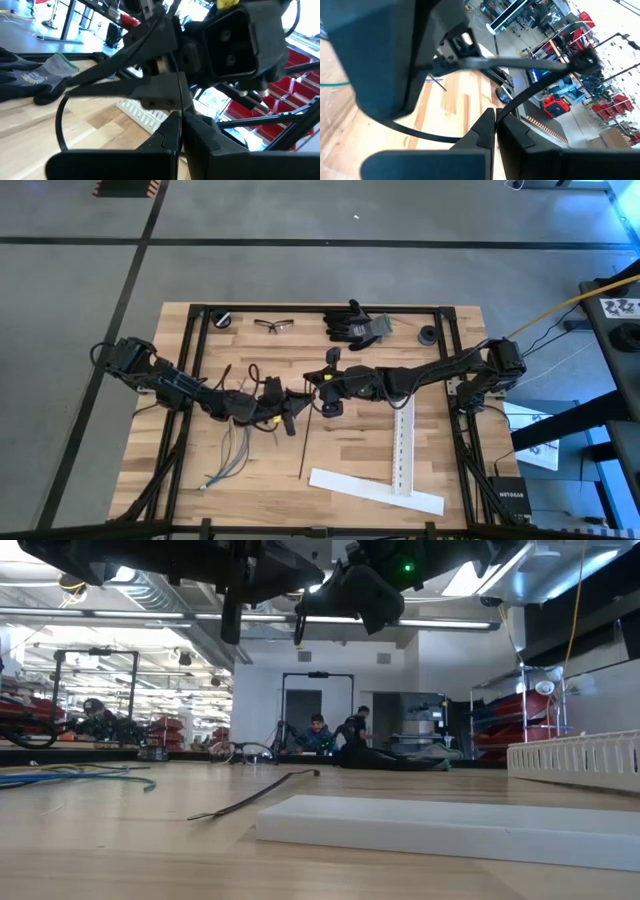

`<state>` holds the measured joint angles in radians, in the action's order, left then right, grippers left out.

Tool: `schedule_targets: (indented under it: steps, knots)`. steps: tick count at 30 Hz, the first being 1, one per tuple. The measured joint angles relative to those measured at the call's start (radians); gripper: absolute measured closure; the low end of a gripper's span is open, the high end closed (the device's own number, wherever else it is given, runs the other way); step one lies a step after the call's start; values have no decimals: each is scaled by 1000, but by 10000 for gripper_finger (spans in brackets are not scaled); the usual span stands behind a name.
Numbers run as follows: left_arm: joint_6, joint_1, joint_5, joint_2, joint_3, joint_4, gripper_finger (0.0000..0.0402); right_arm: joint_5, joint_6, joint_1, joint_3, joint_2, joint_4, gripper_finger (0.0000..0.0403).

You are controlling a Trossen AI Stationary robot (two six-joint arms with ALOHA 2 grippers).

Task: Ziptie cables
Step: Wrap the cable wires with the black zip tie

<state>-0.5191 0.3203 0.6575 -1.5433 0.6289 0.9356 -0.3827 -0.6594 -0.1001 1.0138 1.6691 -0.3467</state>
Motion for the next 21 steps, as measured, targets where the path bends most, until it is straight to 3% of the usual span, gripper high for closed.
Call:
schedule_targets:
  steps: [21]
  knots:
    - [-27,8,-3,-21,0,3,402,-44,-30,2,0,0,-2,403]
